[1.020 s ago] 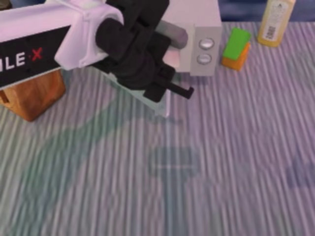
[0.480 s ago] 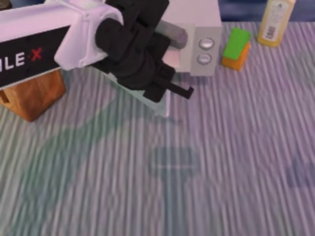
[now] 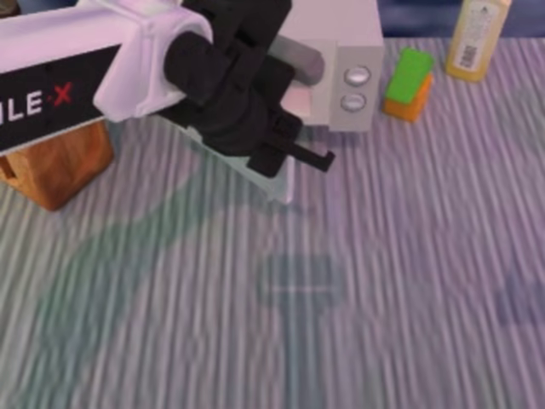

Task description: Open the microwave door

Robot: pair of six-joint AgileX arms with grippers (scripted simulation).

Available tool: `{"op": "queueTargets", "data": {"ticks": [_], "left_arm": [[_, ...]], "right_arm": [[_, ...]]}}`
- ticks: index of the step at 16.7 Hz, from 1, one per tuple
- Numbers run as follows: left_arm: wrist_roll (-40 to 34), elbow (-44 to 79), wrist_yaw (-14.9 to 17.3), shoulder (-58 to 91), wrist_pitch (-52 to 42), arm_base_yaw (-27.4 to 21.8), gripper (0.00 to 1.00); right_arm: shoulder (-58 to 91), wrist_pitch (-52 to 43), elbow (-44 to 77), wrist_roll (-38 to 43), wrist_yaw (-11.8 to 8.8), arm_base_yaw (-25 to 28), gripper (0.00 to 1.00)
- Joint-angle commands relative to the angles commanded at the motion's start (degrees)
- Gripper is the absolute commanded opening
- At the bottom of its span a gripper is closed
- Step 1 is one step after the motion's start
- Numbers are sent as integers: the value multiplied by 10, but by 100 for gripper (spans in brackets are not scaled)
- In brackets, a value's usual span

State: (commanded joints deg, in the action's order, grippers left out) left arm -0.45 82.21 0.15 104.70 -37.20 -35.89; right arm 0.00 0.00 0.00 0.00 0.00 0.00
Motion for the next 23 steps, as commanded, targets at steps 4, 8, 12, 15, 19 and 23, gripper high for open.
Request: {"op": "queueTargets", "data": {"ticks": [4,8,12,15,19,23], "left_arm": [[42,-22,21,-23,6,16,0],[75,-42,39,-35,6,28,0],[75,-42,39,-35,6,28,0],[75,-42,39,-35,6,28,0],[75,-42,39,-35,6,28,0],[75,-42,39,-35,6,28,0]], "right_arm": [[0,0,0,0,0,0,100],[0,0,0,0,0,0,100],[0,0,0,0,0,0,100],[0,0,0,0,0,0,100],[0,0,0,0,0,0,100],[0,0,0,0,0,0,100]]}}
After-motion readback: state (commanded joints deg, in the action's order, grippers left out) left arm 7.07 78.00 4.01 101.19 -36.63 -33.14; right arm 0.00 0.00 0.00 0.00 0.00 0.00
